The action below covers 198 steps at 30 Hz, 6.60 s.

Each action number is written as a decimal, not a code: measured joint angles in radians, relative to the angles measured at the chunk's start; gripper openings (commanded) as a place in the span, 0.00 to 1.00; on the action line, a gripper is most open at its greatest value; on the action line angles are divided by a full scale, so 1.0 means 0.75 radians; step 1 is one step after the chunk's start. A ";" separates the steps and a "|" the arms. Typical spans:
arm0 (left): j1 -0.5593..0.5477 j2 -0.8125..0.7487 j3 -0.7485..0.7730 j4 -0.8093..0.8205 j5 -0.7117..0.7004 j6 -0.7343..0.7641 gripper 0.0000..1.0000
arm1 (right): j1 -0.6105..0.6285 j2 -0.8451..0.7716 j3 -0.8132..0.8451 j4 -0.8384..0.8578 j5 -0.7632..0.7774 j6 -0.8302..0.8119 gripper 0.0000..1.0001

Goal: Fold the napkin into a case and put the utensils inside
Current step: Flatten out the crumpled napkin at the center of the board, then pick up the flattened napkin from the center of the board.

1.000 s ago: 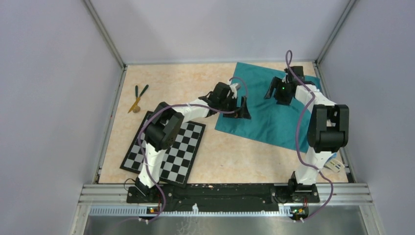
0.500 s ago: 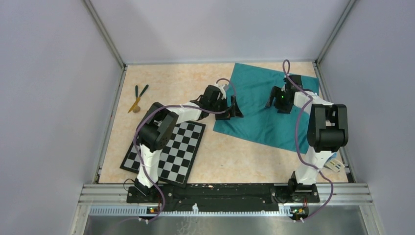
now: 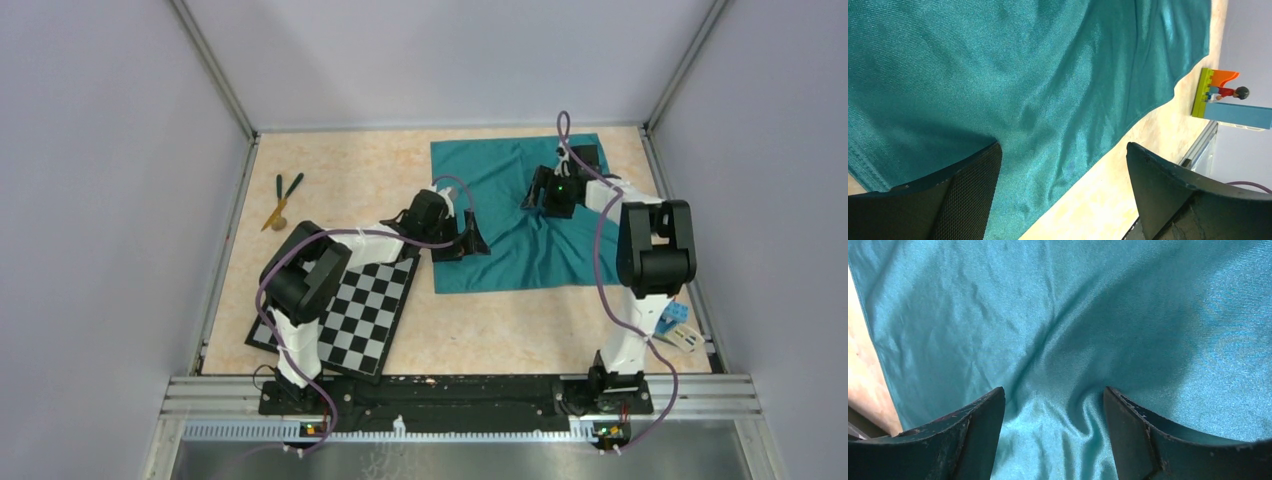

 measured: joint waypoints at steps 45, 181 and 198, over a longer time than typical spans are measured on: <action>0.003 -0.469 0.297 -0.794 0.403 0.600 0.99 | -0.577 -0.406 -0.403 -0.579 0.676 0.141 0.49; 0.128 -0.411 0.146 -0.644 0.658 0.537 0.99 | -0.601 -0.631 -0.600 -0.577 0.600 0.173 0.48; 0.136 -0.410 0.146 -0.644 0.662 0.538 0.99 | -0.631 -0.564 -0.595 -0.465 0.529 0.117 0.00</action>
